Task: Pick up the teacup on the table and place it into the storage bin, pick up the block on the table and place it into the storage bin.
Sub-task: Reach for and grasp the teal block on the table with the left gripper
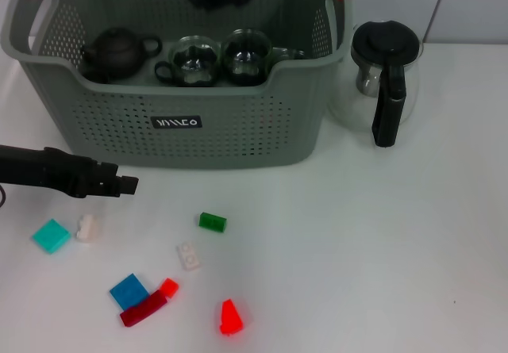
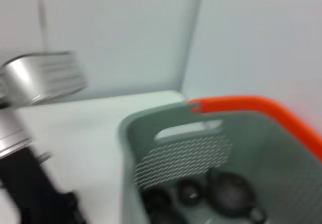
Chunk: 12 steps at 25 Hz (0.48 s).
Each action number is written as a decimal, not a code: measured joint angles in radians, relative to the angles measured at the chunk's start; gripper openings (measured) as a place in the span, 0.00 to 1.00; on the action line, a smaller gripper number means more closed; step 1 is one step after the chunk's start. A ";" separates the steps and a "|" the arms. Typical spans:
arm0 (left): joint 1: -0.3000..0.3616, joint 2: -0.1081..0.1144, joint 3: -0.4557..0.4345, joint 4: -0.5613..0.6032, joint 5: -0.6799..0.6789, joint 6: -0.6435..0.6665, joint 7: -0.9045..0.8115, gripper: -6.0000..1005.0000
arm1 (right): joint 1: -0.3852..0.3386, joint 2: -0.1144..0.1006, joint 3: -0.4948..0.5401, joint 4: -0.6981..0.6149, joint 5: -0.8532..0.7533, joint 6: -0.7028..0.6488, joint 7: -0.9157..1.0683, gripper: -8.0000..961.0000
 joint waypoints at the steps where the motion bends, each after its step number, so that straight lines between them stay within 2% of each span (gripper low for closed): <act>1: 0.000 0.000 0.000 0.001 0.000 0.002 -0.002 0.57 | 0.000 0.000 0.005 -0.012 0.005 -0.037 0.002 0.56; 8: 0.000 0.002 0.002 0.010 0.008 0.024 -0.015 0.57 | 0.027 0.003 0.037 -0.033 0.039 -0.288 0.013 0.56; 12: -0.001 0.002 0.003 0.031 0.028 0.080 -0.012 0.57 | 0.031 0.004 0.021 -0.027 0.049 -0.338 0.027 0.56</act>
